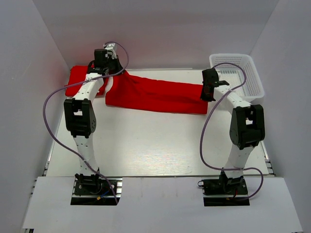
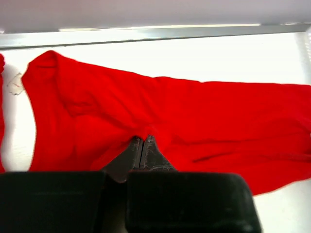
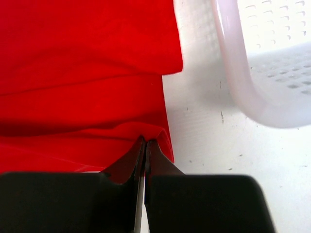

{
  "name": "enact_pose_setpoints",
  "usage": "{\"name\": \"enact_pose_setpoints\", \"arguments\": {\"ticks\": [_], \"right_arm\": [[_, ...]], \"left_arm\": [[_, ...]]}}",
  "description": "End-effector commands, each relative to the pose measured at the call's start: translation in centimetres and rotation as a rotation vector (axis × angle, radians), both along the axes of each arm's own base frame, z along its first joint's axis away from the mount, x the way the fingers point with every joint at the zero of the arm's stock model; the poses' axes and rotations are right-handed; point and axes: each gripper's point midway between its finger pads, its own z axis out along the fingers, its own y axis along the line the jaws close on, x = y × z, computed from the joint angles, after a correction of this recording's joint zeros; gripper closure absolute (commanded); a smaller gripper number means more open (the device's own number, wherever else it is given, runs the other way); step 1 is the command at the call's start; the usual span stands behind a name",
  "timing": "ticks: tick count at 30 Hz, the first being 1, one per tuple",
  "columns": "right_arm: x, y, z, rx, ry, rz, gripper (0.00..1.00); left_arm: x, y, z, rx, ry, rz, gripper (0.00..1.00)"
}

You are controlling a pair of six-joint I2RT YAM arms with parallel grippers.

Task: Fold and stack the t-shirts
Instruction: Fold the other side of the tshirt into a rectangle, then rotate the tshirt 90 degrees

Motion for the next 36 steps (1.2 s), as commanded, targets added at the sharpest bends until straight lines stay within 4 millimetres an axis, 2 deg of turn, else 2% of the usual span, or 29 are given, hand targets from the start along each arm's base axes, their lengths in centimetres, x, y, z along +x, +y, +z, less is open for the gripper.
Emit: {"name": "enact_pose_setpoints", "arguments": {"ticks": [1, 2, 4, 6, 7, 8, 11, 12, 13, 14, 15, 16, 17, 18, 19, 20, 21, 22, 23, 25, 26, 27, 28, 29, 30, 32, 34, 35, 36], "right_arm": [[1.4, -0.5, 0.9, -0.004, -0.020, -0.010, 1.00], [1.6, -0.5, 0.9, 0.000, -0.021, -0.010, 1.00], [2.0, -0.7, 0.5, -0.001, -0.013, -0.015, 1.00], [2.5, -0.8, 0.6, 0.001, -0.016, -0.015, 1.00], [2.6, -0.7, 0.1, 0.003, -0.008, -0.015, 1.00], [2.7, -0.9, -0.5, 0.000, 0.007, -0.016, 1.00], [4.0, -0.9, -1.5, -0.002, 0.017, -0.022, 1.00], [4.2, -1.0, -1.7, -0.004, 0.020, -0.028, 1.00], [5.1, -1.3, -0.9, -0.009, -0.005, -0.046, 1.00], [5.1, -1.4, -2.1, -0.003, 0.020, -0.071, 1.00], [5.4, -1.5, -1.9, -0.006, 0.018, -0.069, 0.97], [6.0, -1.4, -1.2, 0.001, 0.006, -0.077, 0.89], [6.2, -1.7, -2.0, 0.000, 0.020, -0.087, 0.79], [6.4, -1.5, -2.0, 0.003, 0.023, -0.081, 0.70], [7.1, -1.3, -1.1, 0.005, 0.004, -0.079, 0.65], [7.3, -1.3, -0.9, 0.001, 0.001, -0.075, 0.60], [7.6, -1.2, -0.3, -0.001, -0.003, -0.070, 0.50], [7.7, -0.2, 0.4, -0.001, -0.010, -0.050, 0.47], [7.8, -0.9, 0.9, 0.001, -0.015, -0.037, 0.10], [7.7, -0.4, 1.9, 0.011, -0.028, -0.014, 0.10], [7.5, 0.8, 1.8, 0.046, -0.022, 0.042, 0.10], [7.4, 1.0, 3.0, 0.062, -0.046, 0.059, 0.10], [7.3, 2.0, 3.1, 0.090, -0.049, 0.095, 0.10], [6.9, 3.1, 2.7, 0.116, -0.047, 0.158, 0.10], [6.7, 3.7, 3.8, 0.130, -0.070, 0.185, 0.10], [6.1, 5.5, 3.4, 0.166, -0.064, 0.265, 0.10], [5.6, 6.4, 3.3, 0.182, -0.059, 0.313, 0.10], [5.1, 7.6, 2.8, 0.214, -0.043, 0.361, 0.10], [5.1, 8.0, 2.7, 0.218, -0.044, 0.369, 0.10]], "left_arm": [[1.8, 0.9, 1.9, 0.011, -0.085, -0.006, 1.00], [2.2, 0.7, 2.2, 0.006, -0.105, -0.014, 1.00], [3.1, 1.1, 0.8, 0.010, -0.097, -0.021, 1.00], [3.9, 0.7, 0.8, 0.009, -0.118, -0.043, 1.00], [4.4, 1.3, 0.4, 0.009, -0.122, -0.034, 1.00], [4.7, 0.8, -1.0, -0.003, -0.108, -0.058, 1.00], [6.1, 0.3, -1.5, -0.015, -0.155, -0.082, 1.00], [6.7, 0.3, -3.3, -0.015, -0.143, -0.082, 1.00], [7.2, 0.2, -3.9, -0.023, -0.138, -0.078, 1.00], [7.9, 0.2, -3.1, -0.023, -0.159, -0.078, 1.00], [8.4, 0.3, -3.6, -0.019, -0.155, -0.070, 1.00], [8.8, 0.4, -5.5, -0.024, -0.122, -0.055, 0.94], [9.3, 0.6, -5.1, -0.017, -0.137, -0.041, 0.92], [9.6, 0.9, -5.2, -0.018, -0.137, -0.021, 0.83], [9.9, 1.6, -4.9, 0.001, -0.138, 0.019, 0.55], [9.9, 1.8, -5.7, 0.001, -0.113, 0.037, 0.30], [9.8, 2.1, -5.4, 0.009, -0.111, 0.052, 0.00], [9.8, 2.6, -5.1, 0.016, -0.107, 0.086, 0.00], [9.9, 3.4, -3.7, 0.011, -0.125, 0.111, 0.00], [9.7, 3.6, -2.7, 0.015, -0.130, 0.120, 0.00], [9.5, 3.6, -2.1, 0.015, -0.128, 0.120, 0.00], [9.3, 3.6, -1.7, 0.015, -0.128, 0.120, 0.00], [9.2, 3.6, -0.5, 0.013, -0.146, 0.120, 0.00], [8.9, 3.6, -0.3, 0.014, -0.134, 0.120, 0.00], [8.8, 3.6, 0.3, 0.013, -0.143, 0.120, 0.00], [8.1, 3.5, 1.2, 0.009, -0.140, 0.110, 0.00], [7.2, 2.9, 0.6, -0.003, -0.115, 0.080, 0.00], [6.7, 2.7, 1.4, -0.011, -0.121, 0.065, 0.00], [6.3, 2.7, 0.6, -0.001, -0.104, 0.060, 0.00]]}}
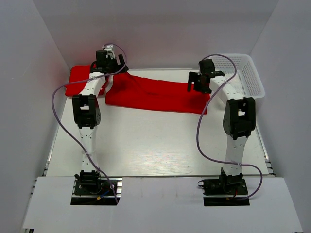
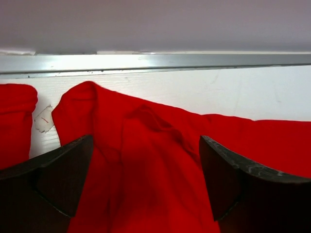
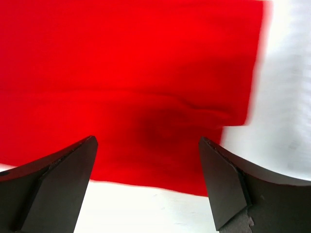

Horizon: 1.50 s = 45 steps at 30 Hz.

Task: Fold and stack the t-shirts
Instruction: Rotate the tshirt 90 degrees

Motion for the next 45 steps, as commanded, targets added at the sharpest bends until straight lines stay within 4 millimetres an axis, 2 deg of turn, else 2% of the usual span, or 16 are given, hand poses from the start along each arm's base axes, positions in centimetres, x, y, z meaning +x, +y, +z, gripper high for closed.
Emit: {"name": "enact_pose_setpoints", "arguments": {"ticks": [1, 5, 10, 15, 20, 24, 25, 26, 28, 29, 31, 32, 35, 39, 41, 45], "right_arm": [[-0.5, 3.5, 2.0, 0.075, -0.056, 0.155, 0.10], [-0.6, 4.0, 0.5, 0.077, -0.028, 0.155, 0.10], [0.0, 3.5, -2.4, 0.082, 0.020, 0.113, 0.10], [-0.4, 2.4, -6.3, 0.053, 0.104, 0.052, 0.10], [-2.8, 1.6, -9.7, 0.052, 0.215, 0.027, 0.10], [-8.4, 2.0, -10.0, 0.088, 0.284, 0.081, 0.10], [-9.9, 4.3, -9.9, 0.154, 0.298, 0.151, 0.10], [-14.0, 4.2, -12.2, 0.161, 0.381, 0.173, 0.10], [-16.7, 6.9, -9.8, 0.218, 0.363, 0.272, 0.10], [-20.9, 8.2, -11.2, 0.229, 0.441, 0.332, 0.10], [-24.2, 11.7, -9.3, 0.265, 0.424, 0.480, 0.10], [-28.3, 14.3, -9.2, 0.290, 0.471, 0.597, 0.10], [-33.7, 19.0, -8.1, 0.363, 0.500, 0.848, 0.10], [-36.8, 24.2, -6.8, 0.352, 0.432, 1.128, 0.10], [-38.5, 25.6, -7.7, 0.342, 0.437, 1.212, 0.10], [-38.7, 27.7, -7.4, 0.335, 0.374, 1.277, 0.10]], "left_arm": [[-1.8, -1.4, 7.4, -0.024, -0.094, -0.062, 0.00], [-3.6, -3.6, 5.4, -0.033, -0.034, -0.144, 0.00], [-5.1, -5.0, -0.7, -0.100, 0.119, -0.164, 0.00], [-5.3, -5.5, -6.2, -0.107, 0.225, -0.150, 0.00], [-4.2, -6.3, -9.0, -0.131, 0.263, -0.138, 0.00], [-2.9, -8.4, -11.4, -0.198, 0.276, -0.147, 0.00], [-1.9, -9.6, -10.3, -0.221, 0.230, -0.178, 0.00], [-1.8, -10.4, -12.0, -0.247, 0.250, -0.168, 0.00], [-0.9, -13.0, -11.3, -0.293, 0.189, -0.201, 0.00], [-0.9, -14.0, -11.5, -0.316, 0.182, -0.212, 0.00], [-1.1, -16.7, -12.1, -0.367, 0.179, -0.233, 0.00], [-0.7, -17.6, -11.6, -0.385, 0.155, -0.229, 0.00], [-1.1, -20.7, -11.1, -0.394, 0.117, -0.259, 0.00], [-2.1, -23.8, -11.4, -0.399, 0.109, -0.273, 0.00], [-1.8, -23.8, -11.3, -0.416, 0.100, -0.260, 0.00], [-2.4, -23.8, -13.2, -0.431, 0.139, -0.252, 0.00]]}}
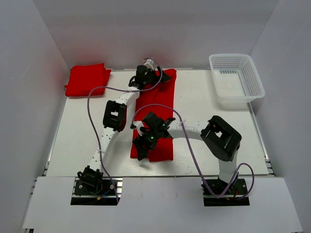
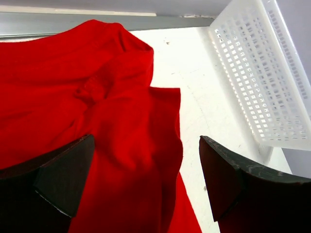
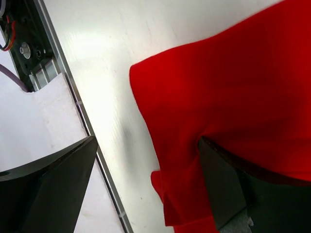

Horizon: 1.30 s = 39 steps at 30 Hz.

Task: Fold and stack the t-shirts
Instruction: Rotate the tshirt 90 degrees

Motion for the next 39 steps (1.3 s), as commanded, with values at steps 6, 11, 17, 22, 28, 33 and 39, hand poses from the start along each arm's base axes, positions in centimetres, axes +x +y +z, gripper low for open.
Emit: {"name": "enact_pose_setpoints", "arguments": {"ticks": [6, 11, 17, 22, 28, 33, 39], "right_arm": [[-0.7, 0.3, -0.5, -0.016, -0.002, 0.051, 0.10], [0.9, 0.4, 1.7, -0.003, -0.090, 0.013, 0.10], [3.0, 1.2, 10.2, 0.155, -0.278, -0.036, 0.10], [3.5, -1.0, 13.8, 0.189, -0.328, -0.180, 0.10], [3.5, -6.8, 16.5, 0.200, -0.347, -0.472, 0.10], [2.6, -13.0, 12.4, 0.000, -0.287, -0.680, 0.10], [-0.9, -15.6, 7.3, -0.206, -0.071, -0.752, 0.10]], "left_arm": [[-0.6, 1.5, -5.2, 0.041, 0.138, 0.053, 0.00], [0.0, 1.8, -0.9, 0.046, 0.067, 0.066, 0.00], [0.3, 2.6, 12.1, 0.002, -0.106, 0.074, 0.00], [-2.5, 5.9, 21.1, 0.133, -0.179, 0.122, 0.00], [-10.8, 13.6, 27.1, 0.400, -0.130, 0.283, 0.00], [-22.7, 19.7, 18.5, 0.575, 0.225, 0.376, 0.00], [-37.0, 21.0, 10.4, 0.462, 0.432, 0.290, 0.00]]}}
